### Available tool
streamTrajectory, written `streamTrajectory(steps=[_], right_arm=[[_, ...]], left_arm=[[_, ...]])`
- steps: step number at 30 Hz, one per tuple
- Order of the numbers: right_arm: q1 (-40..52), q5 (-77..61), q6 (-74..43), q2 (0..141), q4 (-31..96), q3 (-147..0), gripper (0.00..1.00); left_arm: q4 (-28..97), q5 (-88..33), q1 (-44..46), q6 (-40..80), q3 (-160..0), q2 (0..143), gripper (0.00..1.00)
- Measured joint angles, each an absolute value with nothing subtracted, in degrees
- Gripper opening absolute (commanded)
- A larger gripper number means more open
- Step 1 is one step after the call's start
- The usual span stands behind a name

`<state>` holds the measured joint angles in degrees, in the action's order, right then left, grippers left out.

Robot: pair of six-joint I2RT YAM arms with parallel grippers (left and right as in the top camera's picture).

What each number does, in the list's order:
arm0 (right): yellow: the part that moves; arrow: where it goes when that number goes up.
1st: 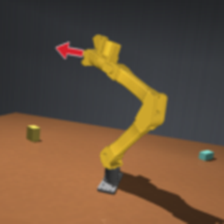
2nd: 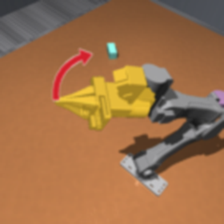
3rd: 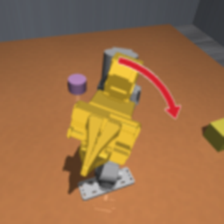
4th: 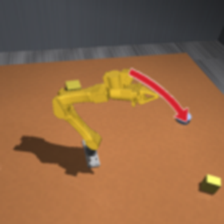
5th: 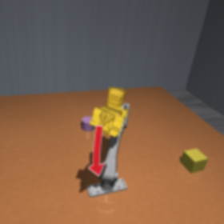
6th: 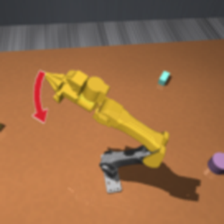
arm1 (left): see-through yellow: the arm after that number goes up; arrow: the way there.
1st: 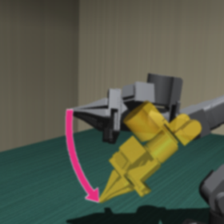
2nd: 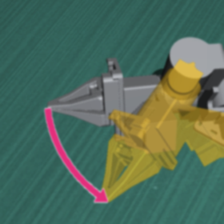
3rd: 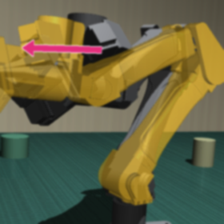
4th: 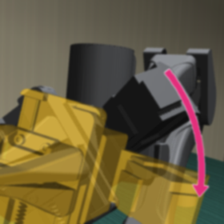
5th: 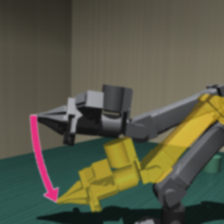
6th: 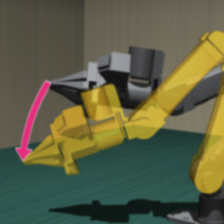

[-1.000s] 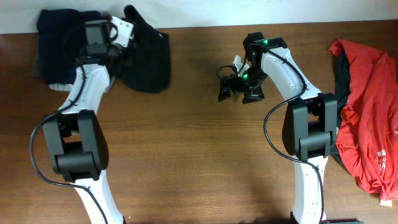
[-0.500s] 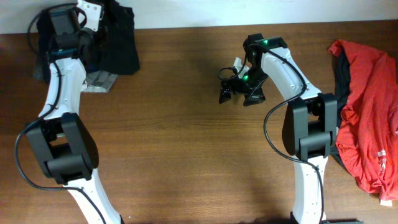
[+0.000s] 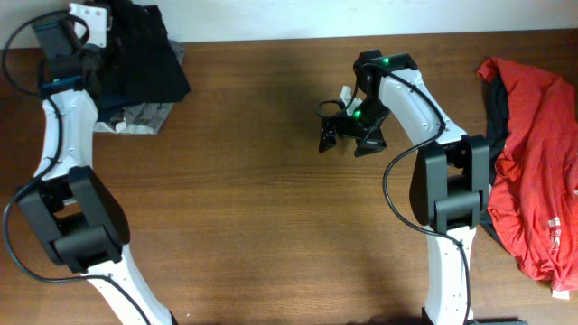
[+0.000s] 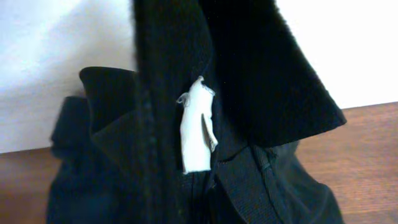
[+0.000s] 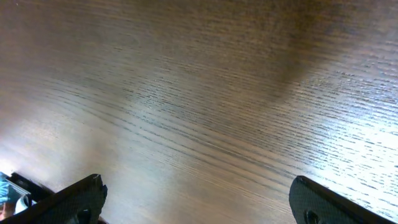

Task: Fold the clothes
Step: 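Place the black bundle onto the back-left clothes stack with the left gripper, then release the bundle and hold the left gripper over the stack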

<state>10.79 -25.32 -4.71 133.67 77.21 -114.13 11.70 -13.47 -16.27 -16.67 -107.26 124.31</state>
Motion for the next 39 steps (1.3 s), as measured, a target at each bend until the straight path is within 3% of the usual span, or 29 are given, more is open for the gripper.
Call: streamTrajectory(steps=[16,20,21,23,25,26,37,39], right_arm=[[10.79,-25.32,-6.09,133.67,78.89,-114.13,0.99],[10.81,-25.32,-6.72,133.67,78.89,-114.13,0.99],[10.81,-25.32,-6.96,133.67,78.89,-114.13,0.99],[10.81,-25.32,-7.31,133.67,78.89,-114.13,0.99],[10.81,-25.32,-7.49,133.67,78.89,-114.15,0.99],[10.81,-25.32,-7.51,133.67,78.89,-114.13,0.99],[10.81,-25.32,-7.57,133.67,78.91,-114.13,0.99],[10.81,-25.32,-7.55,133.67,78.89,-114.13,0.99]], left_arm=[[9.37,-13.5,-21.37,-16.47,-107.5,125.93,0.03],[9.06,-13.5,-22.68,-16.29,-107.5,126.56,0.15],[9.04,-13.5,-22.92,-16.29,-107.5,126.56,0.25],[8.91,-13.43,-23.42,-16.25,-107.5,126.56,0.62],[8.69,-13.43,-23.94,-16.23,-107.59,126.56,0.78],[8.51,-13.45,-24.14,-16.25,-107.61,126.56,0.98],[8.32,-13.87,-24.51,-12.95,-107.92,126.56,0.99],[8.27,-15.62,-24.53,-11.46,-107.92,126.56,0.93]])
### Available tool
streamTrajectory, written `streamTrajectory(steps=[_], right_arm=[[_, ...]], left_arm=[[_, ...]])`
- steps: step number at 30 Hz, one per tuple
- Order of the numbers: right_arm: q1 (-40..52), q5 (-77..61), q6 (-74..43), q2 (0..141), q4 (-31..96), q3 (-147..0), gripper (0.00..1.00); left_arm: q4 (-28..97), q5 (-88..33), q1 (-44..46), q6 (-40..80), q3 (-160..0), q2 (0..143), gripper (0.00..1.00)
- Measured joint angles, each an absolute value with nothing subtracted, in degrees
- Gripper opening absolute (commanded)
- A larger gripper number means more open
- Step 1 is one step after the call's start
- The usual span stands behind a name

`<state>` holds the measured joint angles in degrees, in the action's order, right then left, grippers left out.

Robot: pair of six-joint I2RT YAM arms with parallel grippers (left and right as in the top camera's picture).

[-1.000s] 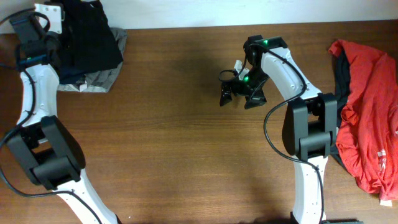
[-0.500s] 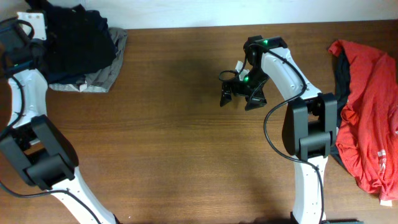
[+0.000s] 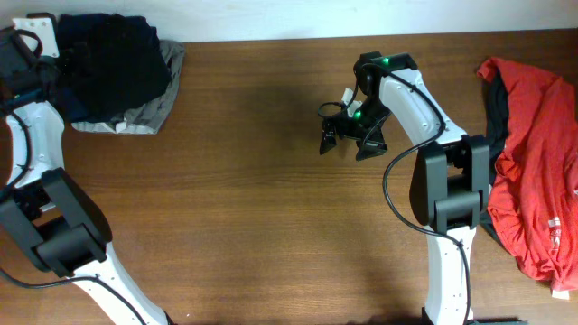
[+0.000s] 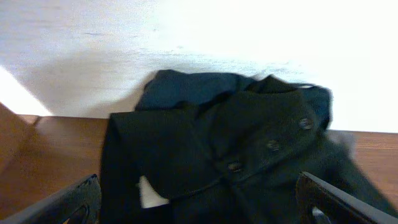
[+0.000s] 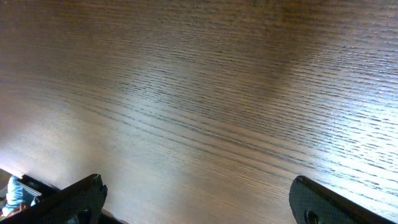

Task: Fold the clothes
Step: 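Release the bundle and hold the left gripper over the stack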

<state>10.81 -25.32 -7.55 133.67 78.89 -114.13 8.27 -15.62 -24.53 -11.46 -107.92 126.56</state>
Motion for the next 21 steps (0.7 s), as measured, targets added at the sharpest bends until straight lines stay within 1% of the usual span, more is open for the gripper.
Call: streamTrajectory(steps=[1,3,4,5,8,15,21], right_arm=[[10.81,-25.32,-7.57,133.67,78.89,-114.13,0.99],[10.81,-25.32,-7.55,133.67,78.87,-114.13,0.99],[10.81,-25.32,-7.6,133.67,78.83,-114.13,0.99],[10.81,-25.32,-7.6,133.67,78.67,-114.13,0.99],[10.81,-25.32,-7.57,133.67,78.26,-114.15,0.99],[10.81,-25.32,-7.57,133.67,78.08,-114.13,0.99],[10.81,-25.32,-7.55,133.67,77.62,-114.13,0.99]], left_arm=[[8.25,-16.6,-24.53,-10.96,-107.92,126.56,0.89],[7.9,-18.81,-24.49,-9.98,-107.92,126.56,0.78],[7.55,-19.7,-24.34,-9.28,-107.92,126.56,0.74],[7.22,-20.34,-24.21,-8.91,-107.92,126.56,0.73],[5.17,-20.97,-23.49,-8.05,-107.92,126.56,0.74],[-1.15,-17.45,-21.87,-7.46,-108.44,127.02,0.74],[-7.49,-16.19,-21.43,-7.44,-108.99,131.63,0.74]])
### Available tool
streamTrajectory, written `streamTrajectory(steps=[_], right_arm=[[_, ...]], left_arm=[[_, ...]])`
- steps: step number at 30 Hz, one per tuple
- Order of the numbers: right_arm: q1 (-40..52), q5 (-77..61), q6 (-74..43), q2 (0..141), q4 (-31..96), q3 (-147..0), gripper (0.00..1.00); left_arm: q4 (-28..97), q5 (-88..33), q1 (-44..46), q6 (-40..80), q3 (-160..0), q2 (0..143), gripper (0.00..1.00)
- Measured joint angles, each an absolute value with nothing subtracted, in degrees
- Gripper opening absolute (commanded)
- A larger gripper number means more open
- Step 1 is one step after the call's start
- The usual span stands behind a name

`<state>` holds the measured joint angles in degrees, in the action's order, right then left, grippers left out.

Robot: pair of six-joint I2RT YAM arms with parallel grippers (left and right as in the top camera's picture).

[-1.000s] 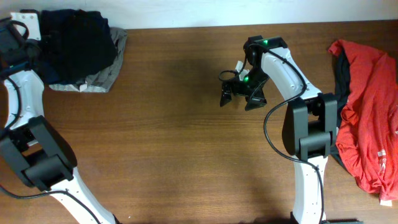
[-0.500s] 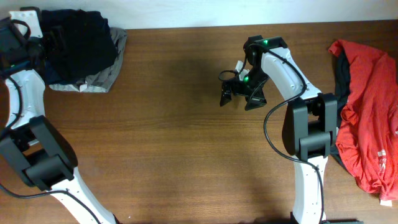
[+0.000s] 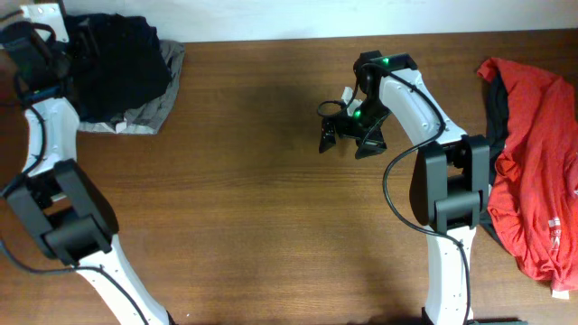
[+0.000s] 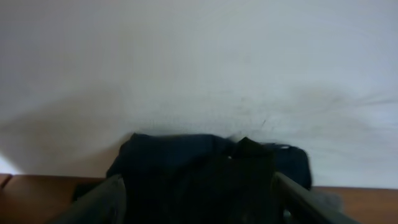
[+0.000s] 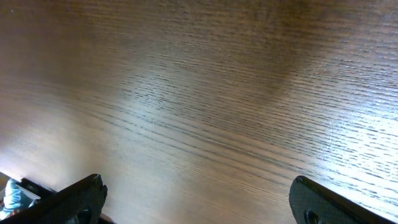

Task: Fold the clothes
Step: 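Release the bundle and hold the left gripper over the stack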

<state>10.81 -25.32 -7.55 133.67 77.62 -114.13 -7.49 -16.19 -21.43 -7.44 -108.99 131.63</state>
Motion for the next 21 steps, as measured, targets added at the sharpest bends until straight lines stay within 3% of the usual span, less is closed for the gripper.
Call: streamTrajectory(steps=[10,21], right_arm=[[10.81,-25.32,-7.57,133.67,77.6,-114.13,0.99],[10.81,-25.32,-7.55,133.67,78.02,-114.13,0.99]], left_arm=[[-13.17,-14.5,-19.86,-7.22,-109.12,145.01,0.81],[-13.1,-14.04,-19.68,-7.22,-109.82,143.55,0.82]])
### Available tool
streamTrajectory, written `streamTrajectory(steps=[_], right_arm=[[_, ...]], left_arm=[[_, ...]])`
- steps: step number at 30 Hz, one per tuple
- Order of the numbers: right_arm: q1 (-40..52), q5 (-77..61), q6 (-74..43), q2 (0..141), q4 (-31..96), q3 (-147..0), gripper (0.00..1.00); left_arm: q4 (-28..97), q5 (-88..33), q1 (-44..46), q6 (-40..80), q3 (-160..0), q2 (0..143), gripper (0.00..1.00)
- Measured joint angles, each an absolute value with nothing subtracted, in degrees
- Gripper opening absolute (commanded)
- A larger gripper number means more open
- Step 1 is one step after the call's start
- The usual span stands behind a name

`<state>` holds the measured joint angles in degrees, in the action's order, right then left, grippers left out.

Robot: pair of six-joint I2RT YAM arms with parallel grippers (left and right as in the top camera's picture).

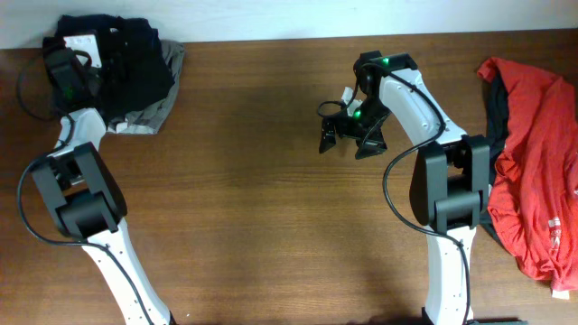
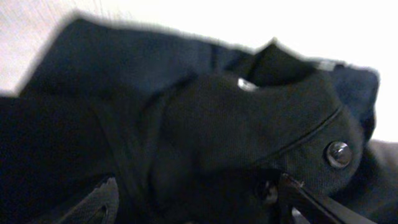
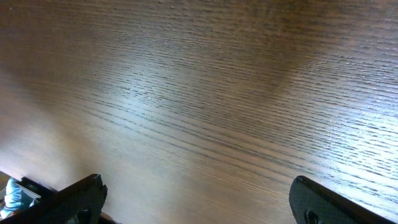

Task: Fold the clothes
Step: 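Release the bundle and hold the left gripper over the stack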

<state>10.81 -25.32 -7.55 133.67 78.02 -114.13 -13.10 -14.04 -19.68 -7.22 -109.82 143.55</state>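
A black buttoned garment [image 1: 131, 54] lies in a heap at the table's far left corner, on top of a grey one [image 1: 153, 110]. My left gripper [image 1: 81, 56] is at the heap's left side. In the left wrist view the black cloth [image 2: 249, 118] fills the frame, and the left gripper [image 2: 196, 196] stands open with cloth between its spread fingers. A red garment [image 1: 533, 153] lies crumpled at the right edge. My right gripper [image 1: 348, 135] hovers open over bare wood, and the right wrist view shows the right gripper [image 3: 196, 190] with nothing between its fingers.
A white wall [image 1: 271, 18] runs along the table's far edge, right behind the dark heap. A dark cloth [image 1: 495, 108] lies along the red garment's left side. Brown wood [image 1: 253, 199] spans the stretch between the two arms.
My left gripper has moved from the far left corner, where it faced the wall, to right up against the black garment. The right arm has not moved.
At first black cloth hung right in front of my left wrist camera, and the garment spread wide over the grey one. Then the gripper was open and back at the left, with the garment in a tighter heap. Now it is close against the heap again.
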Motion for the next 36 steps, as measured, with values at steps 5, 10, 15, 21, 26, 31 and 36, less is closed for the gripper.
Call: streamTrajectory(steps=[5,10,15,21,26,31,36], right_arm=[[10.79,-25.32,-7.57,133.67,77.73,-114.13,0.99],[10.81,-25.32,-7.57,133.67,77.01,-114.13,0.99],[10.81,-25.32,-7.53,133.67,76.95,-114.13,0.99],[10.81,-25.32,-7.55,133.67,76.95,-114.13,0.99],[10.81,-25.32,-7.55,133.67,77.47,-114.13,0.99],[10.81,-25.32,-7.55,133.67,78.48,-114.13,0.98],[10.81,-25.32,-7.55,133.67,79.11,-114.13,0.99]], left_arm=[[-12.71,-13.47,-19.05,-7.25,-109.8,138.02,0.87],[-12.99,-13.43,-17.78,-7.25,-110.13,134.23,0.87],[-16.23,-13.43,-16.16,-7.25,-110.19,136.09,0.87],[-24.34,-13.26,-14.28,-7.22,-110.24,143.48,0.99],[-26.22,-12.12,-13.43,-7.73,-110.37,150.65,0.99],[-25.06,-11.46,-13.37,-7.86,-111.44,150.74,0.99],[-23.81,-11.29,-13.58,-7.84,-111.5,149.69,0.99]])
